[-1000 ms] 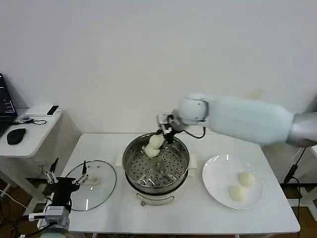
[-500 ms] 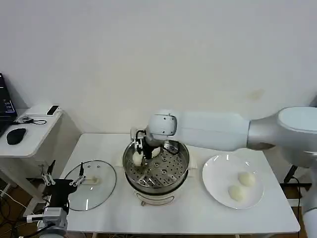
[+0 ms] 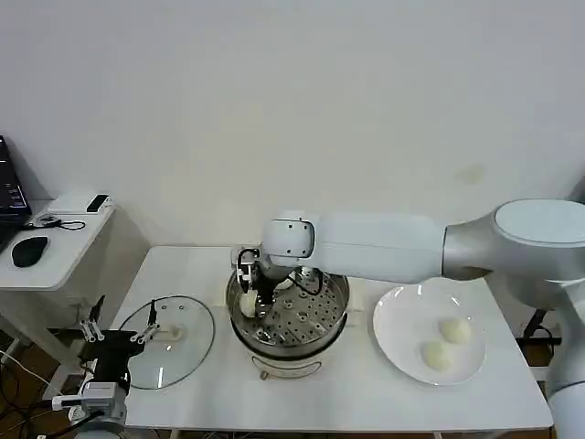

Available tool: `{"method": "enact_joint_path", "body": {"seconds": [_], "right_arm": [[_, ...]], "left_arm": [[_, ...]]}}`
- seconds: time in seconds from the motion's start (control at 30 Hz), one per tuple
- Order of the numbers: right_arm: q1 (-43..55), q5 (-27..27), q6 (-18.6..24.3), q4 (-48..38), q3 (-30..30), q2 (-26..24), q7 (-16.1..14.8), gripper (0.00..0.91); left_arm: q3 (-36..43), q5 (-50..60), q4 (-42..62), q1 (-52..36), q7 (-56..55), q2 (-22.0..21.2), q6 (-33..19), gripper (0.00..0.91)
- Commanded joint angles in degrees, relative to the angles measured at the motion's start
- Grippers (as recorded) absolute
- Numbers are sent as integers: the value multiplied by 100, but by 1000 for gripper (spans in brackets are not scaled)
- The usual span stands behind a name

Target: Take steamed baozi put them in steamer then cover it.

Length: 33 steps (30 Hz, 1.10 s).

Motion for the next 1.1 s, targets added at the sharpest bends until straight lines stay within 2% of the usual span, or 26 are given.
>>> {"method": "enact_joint_path", "body": {"seconds": [0.03, 0.23, 0.4, 0.6, 0.77, 0.83, 1.0, 1.1], "right_arm": [[10, 43, -74, 35, -14, 26, 32, 907], [329, -41, 3, 296, 40, -319, -21, 907], [781, -115, 156, 816, 9, -1032, -149, 907], [1133, -861, 670, 1472, -32, -2362, -521, 907], [1323, -1342, 1065, 1740, -53, -3233, -953, 907], [1306, -1769, 1309, 1808, 32, -3707, -1180, 907], [1139, -2407, 1836, 1979, 49, -4691, -1607, 907], [909, -3050, 2150, 2100, 9, -5187, -1706, 907]], "left_arm": [[-2, 3, -11, 4, -1, 3, 6, 907], [11, 7, -11, 9, -1, 3, 5, 907], [84, 23, -16, -16, 0, 2, 14, 907], [169, 25, -45, -66, 10, 26, 45, 907], [252, 51, -53, -71, 18, 52, 54, 907], [275, 57, -46, -67, 18, 45, 53, 907], [326, 84, -38, -52, 19, 38, 46, 907], [337, 85, -15, -50, 20, 18, 39, 907]]}}
